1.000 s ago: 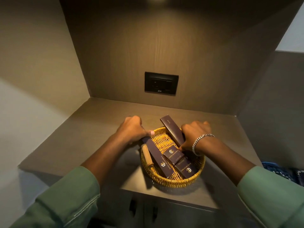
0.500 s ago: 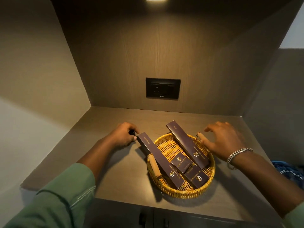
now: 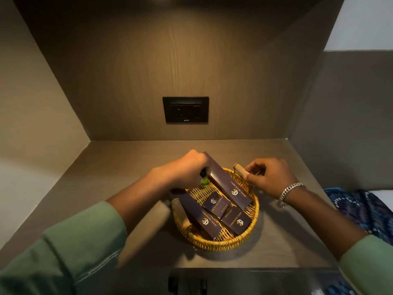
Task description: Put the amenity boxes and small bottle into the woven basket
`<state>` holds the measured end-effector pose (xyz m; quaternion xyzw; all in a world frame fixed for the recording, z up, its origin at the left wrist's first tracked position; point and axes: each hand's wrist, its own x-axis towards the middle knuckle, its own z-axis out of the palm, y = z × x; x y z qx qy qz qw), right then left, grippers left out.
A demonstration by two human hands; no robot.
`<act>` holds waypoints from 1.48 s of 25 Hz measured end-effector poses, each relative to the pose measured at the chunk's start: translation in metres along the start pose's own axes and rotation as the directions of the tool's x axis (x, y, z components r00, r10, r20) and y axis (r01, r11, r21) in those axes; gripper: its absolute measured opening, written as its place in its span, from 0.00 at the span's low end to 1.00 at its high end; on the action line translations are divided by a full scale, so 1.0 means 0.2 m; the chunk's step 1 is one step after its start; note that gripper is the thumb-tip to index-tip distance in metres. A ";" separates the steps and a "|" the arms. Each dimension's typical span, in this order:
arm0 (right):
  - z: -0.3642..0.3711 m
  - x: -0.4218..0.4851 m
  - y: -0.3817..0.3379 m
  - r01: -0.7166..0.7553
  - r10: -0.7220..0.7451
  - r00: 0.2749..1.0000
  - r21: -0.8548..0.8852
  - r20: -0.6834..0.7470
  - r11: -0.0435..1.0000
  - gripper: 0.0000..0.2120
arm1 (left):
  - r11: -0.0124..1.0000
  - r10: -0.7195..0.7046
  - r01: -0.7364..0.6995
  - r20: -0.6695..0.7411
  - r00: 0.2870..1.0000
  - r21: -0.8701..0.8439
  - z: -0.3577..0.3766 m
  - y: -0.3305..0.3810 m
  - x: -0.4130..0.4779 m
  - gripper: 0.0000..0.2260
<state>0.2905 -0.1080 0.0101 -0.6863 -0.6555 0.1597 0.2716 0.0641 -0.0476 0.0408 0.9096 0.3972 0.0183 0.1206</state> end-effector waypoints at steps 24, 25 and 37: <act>0.11 -0.13 -0.09 -0.142 0.163 0.973 0.132 -0.164 0.981 0.10 | 0.614 -0.748 0.527 -0.222 0.625 -0.587 0.14 0.05 -0.61 0.04; 0.13 -0.13 -0.11 -0.137 0.159 0.974 0.144 -0.159 0.980 0.11 | 0.569 -0.774 0.512 -0.210 0.597 -0.644 0.15 0.05 -0.62 0.02; 0.28 -0.02 -0.28 -0.208 0.252 0.954 0.247 -0.164 0.947 0.07 | 0.485 -0.863 0.455 -0.324 0.388 -0.747 0.17 -0.12 -0.50 0.12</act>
